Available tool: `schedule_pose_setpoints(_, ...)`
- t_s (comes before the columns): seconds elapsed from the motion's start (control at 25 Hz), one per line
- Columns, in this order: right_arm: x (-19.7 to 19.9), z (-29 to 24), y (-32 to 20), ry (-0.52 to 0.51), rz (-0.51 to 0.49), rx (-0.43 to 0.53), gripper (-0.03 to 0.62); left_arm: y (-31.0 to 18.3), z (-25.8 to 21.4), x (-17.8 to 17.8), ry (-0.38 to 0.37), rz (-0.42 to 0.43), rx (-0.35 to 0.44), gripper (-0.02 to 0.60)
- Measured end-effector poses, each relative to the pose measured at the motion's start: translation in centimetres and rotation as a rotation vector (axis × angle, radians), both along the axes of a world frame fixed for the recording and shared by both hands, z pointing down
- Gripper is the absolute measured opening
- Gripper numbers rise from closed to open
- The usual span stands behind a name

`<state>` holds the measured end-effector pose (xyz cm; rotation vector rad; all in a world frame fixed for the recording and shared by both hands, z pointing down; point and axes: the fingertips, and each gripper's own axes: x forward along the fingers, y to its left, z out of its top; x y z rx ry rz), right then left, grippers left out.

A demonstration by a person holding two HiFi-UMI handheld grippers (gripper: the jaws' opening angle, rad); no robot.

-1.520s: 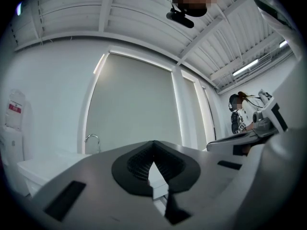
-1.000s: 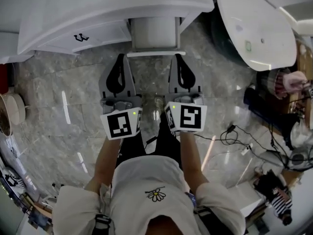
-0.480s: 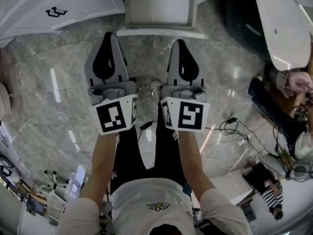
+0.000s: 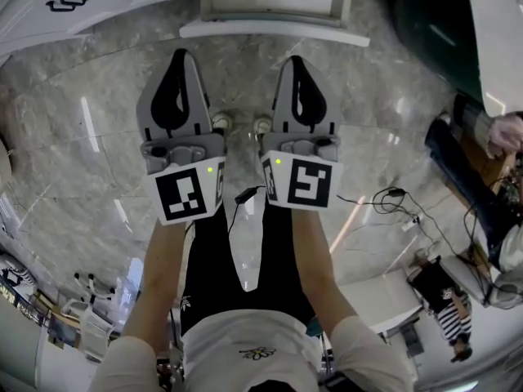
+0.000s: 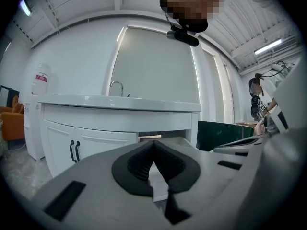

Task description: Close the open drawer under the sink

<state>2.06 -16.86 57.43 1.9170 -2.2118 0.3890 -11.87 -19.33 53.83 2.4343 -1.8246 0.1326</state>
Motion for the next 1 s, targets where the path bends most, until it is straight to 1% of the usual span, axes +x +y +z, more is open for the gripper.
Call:
schedule_pose_setpoints(0.24, 0.1, 1.7, 0.6, 0.022, 0.000, -0.030, 0.029, 0.1, 0.7, -0.1, 0.001, -0.003, -0.015, 0.020)
schedule_pose_setpoints(0.32, -0.1, 2.1, 0.5, 0.004, -0.019, -0.040, 0.031, -0.1, 0.7, -0.1, 0.004, -0.006, -0.012, 0.020)
schedule_pose_setpoints(0.48, -1.0, 3.7, -0.4, -0.045, -0.062, -0.089, 0.034, -0.3, 0.7, -0.3, 0.009, -0.009, -0.012, 0.020)
schedule_pose_setpoints(0.52, -1.1, 4.1, -0.6, -0.048, -0.066, -0.098, 0.053, -0.3, 0.8, -0.3, 0.008, -0.007, -0.015, 0.020)
schedule_pose_setpoints(0.56, -1.3, 4.6, -0.9, -0.051, -0.066, -0.107, 0.095, -0.3, 0.8, -0.3, 0.008, -0.003, -0.018, 0.020)
schedule_pose_setpoints(0.6, -1.4, 5.1, -1.2, -0.053, -0.062, -0.116, 0.120, -0.3, 0.9, -0.3, 0.007, 0.003, -0.020, 0.020)
schedule_pose_setpoints(0.68, -1.6, 6.5, -1.8, -0.061, -0.039, -0.138, 0.143, -0.3, 0.8, -0.3, 0.002, 0.014, -0.017, 0.020)
schedule_pose_setpoints(0.8, -1.6, 9.1, -2.5, -0.093, -0.003, -0.192, 0.152, 0.0, 1.5, -0.6, 0.010, -0.004, -0.026, 0.020)
schedule_pose_setpoints(0.88, -1.5, 11.0, -2.9, -0.108, 0.004, -0.245, 0.166, 0.0, 2.4, -0.7, 0.022, -0.020, -0.049, 0.020)
schedule_pose_setpoints(1.0, -1.4, 13.0, -3.5, -0.119, 0.006, -0.302, 0.166, 0.1, 3.5, -0.7, 0.019, -0.032, -0.071, 0.020)
